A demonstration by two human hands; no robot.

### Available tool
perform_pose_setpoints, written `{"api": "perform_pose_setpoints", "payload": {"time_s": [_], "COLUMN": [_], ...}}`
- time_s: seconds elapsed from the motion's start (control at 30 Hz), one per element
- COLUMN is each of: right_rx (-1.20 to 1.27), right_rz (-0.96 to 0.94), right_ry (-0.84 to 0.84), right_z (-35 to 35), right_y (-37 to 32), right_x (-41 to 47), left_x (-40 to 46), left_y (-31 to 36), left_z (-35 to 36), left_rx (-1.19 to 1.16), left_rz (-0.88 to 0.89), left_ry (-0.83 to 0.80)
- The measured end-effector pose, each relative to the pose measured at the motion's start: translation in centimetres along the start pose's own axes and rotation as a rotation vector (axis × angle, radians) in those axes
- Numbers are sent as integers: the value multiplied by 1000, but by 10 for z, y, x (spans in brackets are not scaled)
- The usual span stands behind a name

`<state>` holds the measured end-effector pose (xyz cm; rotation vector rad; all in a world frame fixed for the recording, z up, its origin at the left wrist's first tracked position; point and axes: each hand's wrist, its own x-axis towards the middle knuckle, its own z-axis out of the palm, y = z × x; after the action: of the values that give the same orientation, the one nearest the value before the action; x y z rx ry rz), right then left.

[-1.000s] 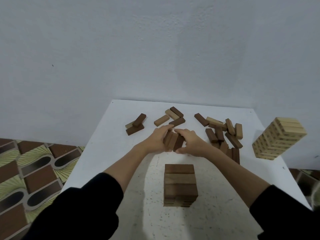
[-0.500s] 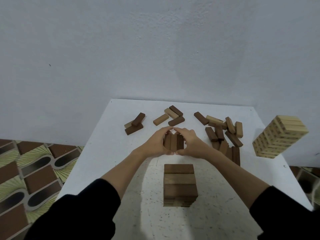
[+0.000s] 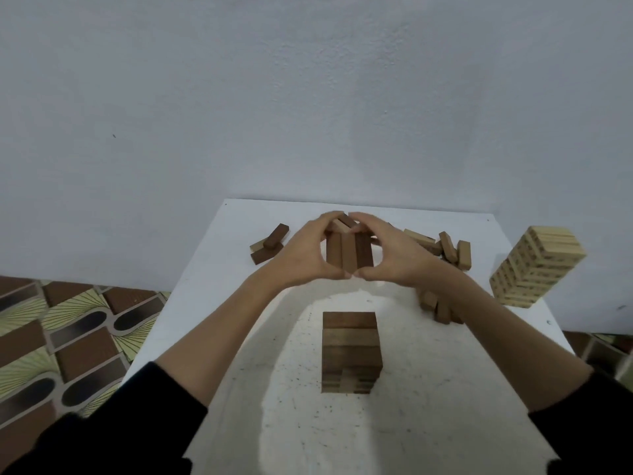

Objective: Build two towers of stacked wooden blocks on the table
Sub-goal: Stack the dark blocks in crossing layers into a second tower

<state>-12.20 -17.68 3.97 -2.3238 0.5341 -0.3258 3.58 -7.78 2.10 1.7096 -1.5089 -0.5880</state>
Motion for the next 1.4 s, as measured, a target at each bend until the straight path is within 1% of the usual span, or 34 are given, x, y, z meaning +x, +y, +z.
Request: {"api": "perform_pose_setpoints", "payload": {"time_s": [0.2, 0.37, 0.5, 0.83, 1.1, 1.4], "right_rx": [42, -5, -47, -111, -182, -180], "right_rz": [8, 1, 9, 63, 55, 52], "right_ry": [-45, -53, -75, -138, -168, -159], "right_z": [-8, 7, 21, 29, 30, 32], "right_y": [-36, -44, -43, -37, -40, -42], "right_x": [-41, -67, -85, -96, -98, -99], "left_x": [-45, -76, -96, -111, -115, -113], "left_y": [36, 46, 41, 37, 38, 34], "left_z": [-6, 0, 9, 20, 21, 25], "left_rx": [69, 78, 107, 124, 136, 125], "left_rz": [20, 55, 14, -67, -77, -70], "left_ry": [31, -15, -58, -120, -105, -92]}}
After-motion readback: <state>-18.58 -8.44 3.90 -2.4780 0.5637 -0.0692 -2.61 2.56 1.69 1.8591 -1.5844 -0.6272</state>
